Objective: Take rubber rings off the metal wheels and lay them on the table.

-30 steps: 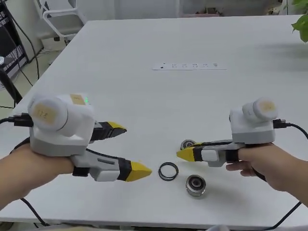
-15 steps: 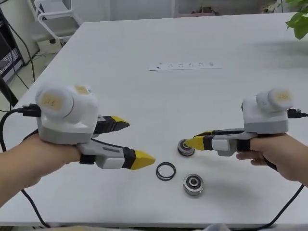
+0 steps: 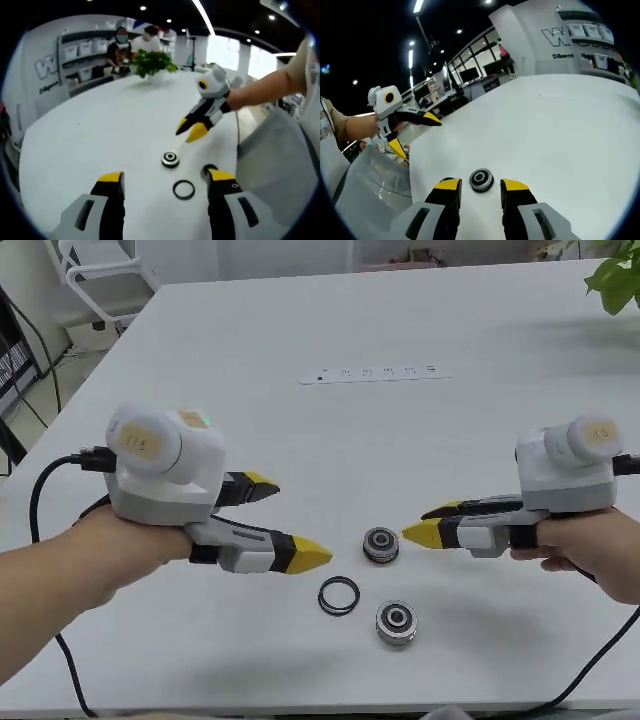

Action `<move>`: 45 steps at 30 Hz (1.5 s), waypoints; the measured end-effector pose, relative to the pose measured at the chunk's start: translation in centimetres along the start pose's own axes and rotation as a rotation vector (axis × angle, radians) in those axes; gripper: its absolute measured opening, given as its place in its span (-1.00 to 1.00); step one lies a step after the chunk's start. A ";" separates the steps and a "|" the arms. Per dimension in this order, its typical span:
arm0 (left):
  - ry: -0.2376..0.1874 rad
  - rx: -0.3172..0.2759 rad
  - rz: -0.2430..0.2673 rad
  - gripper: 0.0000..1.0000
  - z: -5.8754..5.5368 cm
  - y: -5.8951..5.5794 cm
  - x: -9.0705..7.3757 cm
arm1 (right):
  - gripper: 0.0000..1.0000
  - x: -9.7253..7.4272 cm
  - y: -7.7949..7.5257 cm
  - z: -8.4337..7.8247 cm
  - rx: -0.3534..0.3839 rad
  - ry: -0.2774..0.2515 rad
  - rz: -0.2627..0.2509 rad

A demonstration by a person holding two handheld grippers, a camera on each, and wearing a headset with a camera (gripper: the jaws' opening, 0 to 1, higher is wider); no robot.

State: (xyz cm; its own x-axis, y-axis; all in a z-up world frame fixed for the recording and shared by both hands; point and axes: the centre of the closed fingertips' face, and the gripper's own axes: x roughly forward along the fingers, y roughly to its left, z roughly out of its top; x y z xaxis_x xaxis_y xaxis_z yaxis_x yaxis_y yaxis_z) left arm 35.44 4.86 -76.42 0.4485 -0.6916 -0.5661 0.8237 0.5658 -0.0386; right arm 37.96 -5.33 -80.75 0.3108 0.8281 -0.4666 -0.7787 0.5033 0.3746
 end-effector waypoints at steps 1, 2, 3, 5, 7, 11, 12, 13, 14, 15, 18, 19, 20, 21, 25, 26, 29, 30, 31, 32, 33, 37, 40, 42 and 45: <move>0.002 -0.001 0.000 0.35 -0.1 0.1 0.2 | -0.41 0.0 -0.1 -0.1 -0.001 0.001 -0.003; 0.003 -0.003 0.000 0.35 -0.1 0.2 0.4 | -0.41 0.0 -0.3 -0.1 -0.003 0.002 -0.006; 0.004 -0.006 -0.002 0.34 -0.2 0.2 0.7 | -0.41 0.0 -0.4 -0.2 -0.009 0.004 -0.009; 0.010 -0.007 -0.005 0.34 -0.3 0.2 1.1 | -0.42 0.0 -0.7 -0.5 -0.025 0.013 -0.016; 0.017 -0.004 -0.013 0.33 -0.6 0.1 1.5 | -0.40 0.1 -0.9 -0.7 -0.038 0.017 -0.022; 0.031 0.002 -0.019 0.32 -1.0 0.2 2.2 | -0.41 0.4 -1.0 -1.4 -0.072 0.038 -0.017; 0.034 -0.003 -0.021 0.32 -1.1 0.3 2.4 | -0.41 0.5 -1.0 -1.6 -0.075 0.044 -0.016; 0.033 -0.007 -0.023 0.31 -1.1 0.4 2.6 | -0.41 0.6 -1.0 -1.7 -0.076 0.049 -0.015; 0.031 -0.011 -0.023 0.31 -1.1 0.5 2.7 | -0.41 0.7 -1.0 -1.9 -0.074 0.053 -0.010; 0.031 -0.012 -0.023 0.30 -1.1 0.5 2.9 | -0.41 0.9 -0.9 -2.1 -0.074 0.057 -0.005; 0.035 -0.009 -0.027 0.28 -1.1 0.4 3.3 | -0.43 1.4 -0.7 -2.6 -0.096 0.073 0.001; 0.037 -0.007 -0.030 0.27 -1.2 0.3 3.5 | -0.43 1.5 -0.7 -2.6 -0.100 0.074 0.004; 0.039 -0.005 -0.032 0.27 -1.2 0.3 3.6 | -0.43 1.7 -0.6 -2.7 -0.108 0.078 0.006; 0.040 -0.005 -0.034 0.26 -1.2 0.3 3.8 | -0.43 1.9 -0.6 -2.8 -0.112 0.080 0.007; 0.049 -0.009 -0.036 0.23 -1.5 0.2 4.4 | -0.47 2.5 -0.5 -3.2 -0.135 0.092 0.012; 0.049 -0.008 -0.037 0.23 -1.5 0.2 4.5 | -0.47 2.7 -0.5 -3.2 -0.140 0.094 0.014; 0.049 -0.010 -0.046 0.21 -1.6 0.2 5.1 | -0.48 3.1 -0.3 -3.2 -0.156 0.097 0.018; 0.050 -0.009 -0.047 0.20 -1.6 0.2 5.2 | -0.49 3.2 -0.4 -3.3 -0.160 0.099 0.018; 0.053 -0.006 -0.047 0.19 -1.6 0.2 5.4 | -0.49 3.3 -0.4 -3.4 -0.165 0.102 0.018; 0.055 -0.005 -0.050 0.18 -1.7 0.2 5.5 | -0.50 3.4 -0.6 -3.5 -0.168 0.103 0.020; 0.055 -0.006 -0.051 0.17 -1.7 0.2 5.7 | -0.50 3.5 -0.6 -3.5 -0.172 0.104 0.020; 0.053 -0.004 -0.057 0.12 -1.7 0.1 6.2 | -0.53 3.7 -0.5 -3.4 -0.186 0.108 0.019; 0.054 -0.001 -0.061 0.08 -1.7 0.0 6.6 | -0.55 3.7 -0.7 -3.5 -0.196 0.111 0.018; 0.056 0.004 -0.065 0.04 -1.7 -0.2 6.9 | -0.58 3.7 -0.7 -3.5 -0.204 0.113 0.016; 0.059 0.006 -0.076 0.00 -1.7 -0.3 7.3 | -0.62 3.8 -0.8 -3.5 -0.210 0.113 0.014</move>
State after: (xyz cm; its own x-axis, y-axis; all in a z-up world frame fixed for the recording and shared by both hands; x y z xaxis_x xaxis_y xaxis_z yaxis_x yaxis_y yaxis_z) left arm 37.86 0.41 -81.97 0.3633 -0.7046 -0.6095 0.8569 0.5095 -0.0782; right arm 37.90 -3.50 -85.60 0.2459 0.7959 -0.5533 -0.8824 0.4201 0.2121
